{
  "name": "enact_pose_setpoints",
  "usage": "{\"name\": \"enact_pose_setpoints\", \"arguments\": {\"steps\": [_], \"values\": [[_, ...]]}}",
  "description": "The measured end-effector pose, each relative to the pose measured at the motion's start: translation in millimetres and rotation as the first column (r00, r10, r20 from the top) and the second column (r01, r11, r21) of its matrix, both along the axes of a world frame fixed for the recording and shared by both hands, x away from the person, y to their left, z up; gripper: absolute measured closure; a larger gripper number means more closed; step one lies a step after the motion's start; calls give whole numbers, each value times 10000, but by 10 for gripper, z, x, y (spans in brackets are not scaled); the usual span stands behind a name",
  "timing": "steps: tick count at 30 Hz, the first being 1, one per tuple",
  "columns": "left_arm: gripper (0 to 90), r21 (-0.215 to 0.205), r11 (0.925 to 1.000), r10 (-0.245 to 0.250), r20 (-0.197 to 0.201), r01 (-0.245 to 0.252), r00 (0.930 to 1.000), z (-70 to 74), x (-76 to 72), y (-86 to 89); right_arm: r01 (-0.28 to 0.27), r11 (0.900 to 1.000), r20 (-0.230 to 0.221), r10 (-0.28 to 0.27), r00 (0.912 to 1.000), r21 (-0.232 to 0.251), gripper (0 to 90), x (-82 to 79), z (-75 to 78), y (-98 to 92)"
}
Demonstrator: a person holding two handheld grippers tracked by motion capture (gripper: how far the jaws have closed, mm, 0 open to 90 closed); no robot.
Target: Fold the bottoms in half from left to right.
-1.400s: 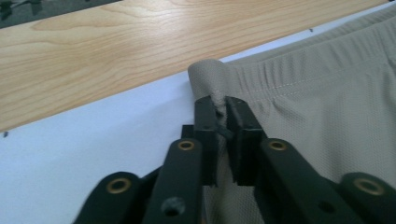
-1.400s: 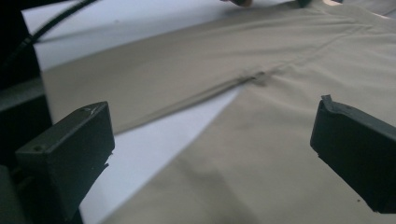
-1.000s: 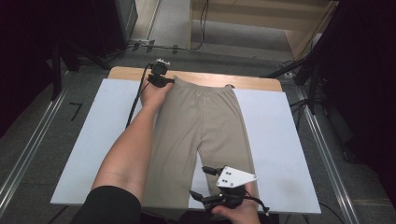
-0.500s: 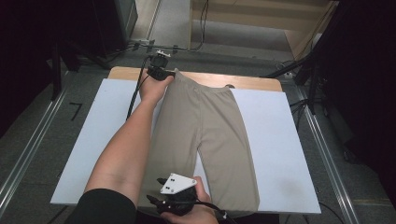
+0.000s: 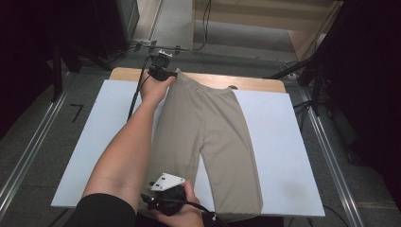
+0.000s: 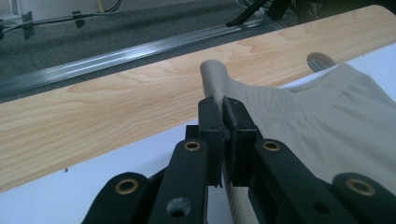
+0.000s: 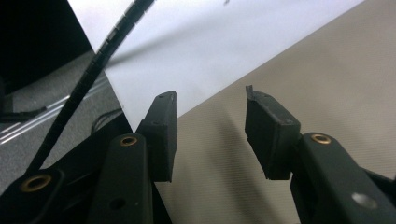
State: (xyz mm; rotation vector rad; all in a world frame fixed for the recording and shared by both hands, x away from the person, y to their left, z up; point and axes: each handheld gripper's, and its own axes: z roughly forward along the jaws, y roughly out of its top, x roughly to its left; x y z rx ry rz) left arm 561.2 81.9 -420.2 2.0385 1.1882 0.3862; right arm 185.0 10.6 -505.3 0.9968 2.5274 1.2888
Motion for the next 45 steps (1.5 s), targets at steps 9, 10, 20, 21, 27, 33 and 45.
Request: {"name": "enact_pose_setpoints", "arguments": {"steps": [9,10,20,21,27,33,45], "values": [[873,59,10000,37,-28,-37,10000,-4,-11,-21,76,9972,366,-48,9993,-747,430,-71,-99,260],[873,94,10000,21,-38,-20,10000,-9,-10,-16,36,9961,445,3,9990,-882,446,-82,-98,278],[873,-108,9999,93,-84,-94,9999,-20,-10,17,38,9917,327,4,9995,-1282,845,-83,-82,262],[873,-117,9999,73,-78,-74,9999,-15,-13,17,38,9917,327,4,9995,-1282,845,-83,-82,262],[873,-83,10000,-24,-83,23,10000,-18,-13,37,-428,9987,-622,410,9972,-281,886,45,-96,136],[873,-249,9997,-5,-2,5,10000,4,-5,80,-369,9993,372,369,9986,-1,887,-91,62,-36],[872,-544,9984,-146,-162,137,9998,113,-106,25,-4,10000,1621,-4,9868,51,886,-431,388,-634]]}}
